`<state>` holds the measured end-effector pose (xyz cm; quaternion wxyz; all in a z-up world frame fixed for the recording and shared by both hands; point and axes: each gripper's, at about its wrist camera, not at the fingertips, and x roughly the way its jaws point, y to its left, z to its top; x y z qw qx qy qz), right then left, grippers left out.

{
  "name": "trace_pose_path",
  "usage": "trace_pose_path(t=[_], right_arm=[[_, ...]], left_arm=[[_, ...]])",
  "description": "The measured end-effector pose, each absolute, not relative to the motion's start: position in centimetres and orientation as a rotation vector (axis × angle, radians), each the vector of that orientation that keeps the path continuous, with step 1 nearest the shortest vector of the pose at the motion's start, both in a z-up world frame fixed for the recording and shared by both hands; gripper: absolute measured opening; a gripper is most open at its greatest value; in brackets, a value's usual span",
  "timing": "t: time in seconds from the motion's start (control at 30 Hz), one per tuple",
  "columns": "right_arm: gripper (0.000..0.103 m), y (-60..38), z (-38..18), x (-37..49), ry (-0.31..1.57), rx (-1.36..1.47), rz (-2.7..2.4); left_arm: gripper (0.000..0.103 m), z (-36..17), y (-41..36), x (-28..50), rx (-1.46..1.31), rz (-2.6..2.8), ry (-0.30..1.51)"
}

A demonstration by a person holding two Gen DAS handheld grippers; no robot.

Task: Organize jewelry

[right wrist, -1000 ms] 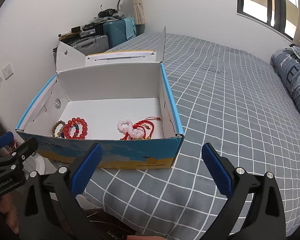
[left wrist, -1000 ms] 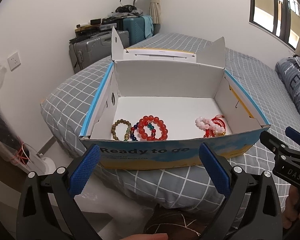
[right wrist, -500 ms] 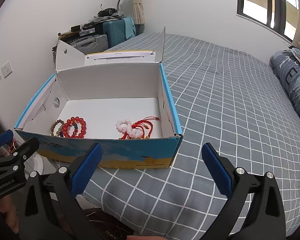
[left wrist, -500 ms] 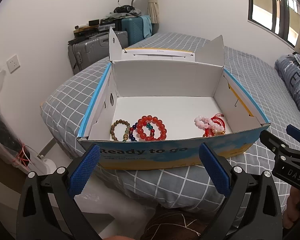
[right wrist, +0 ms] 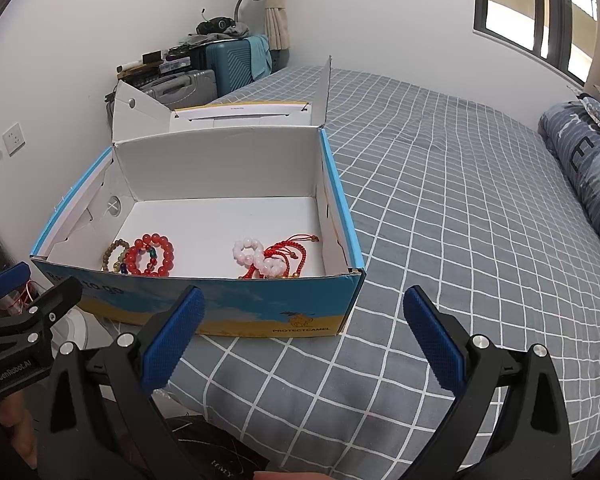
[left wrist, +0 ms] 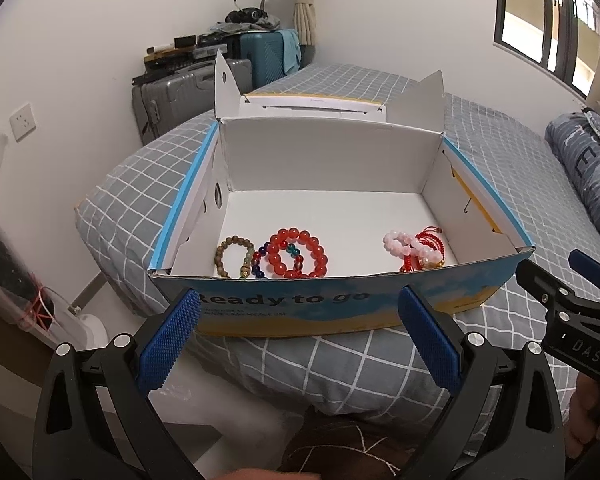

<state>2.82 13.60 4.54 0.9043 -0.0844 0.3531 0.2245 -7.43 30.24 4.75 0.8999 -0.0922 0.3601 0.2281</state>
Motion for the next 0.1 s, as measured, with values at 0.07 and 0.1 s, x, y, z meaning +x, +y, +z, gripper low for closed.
trace_pose_path(t=[0.07, 0.1], right_arm=[[0.096, 13.62, 4.54, 2.81, 0.730, -0.174, 0.465], [0.096, 13.60, 4.55, 2.80, 0.730, -0.174, 0.464]], left_arm=[[0.097, 4.78, 30.16, -7.47, -0.191, 0.470, 0.743], [0.097, 4.78, 30.16, -7.46, -0.191, 0.470, 0.745]])
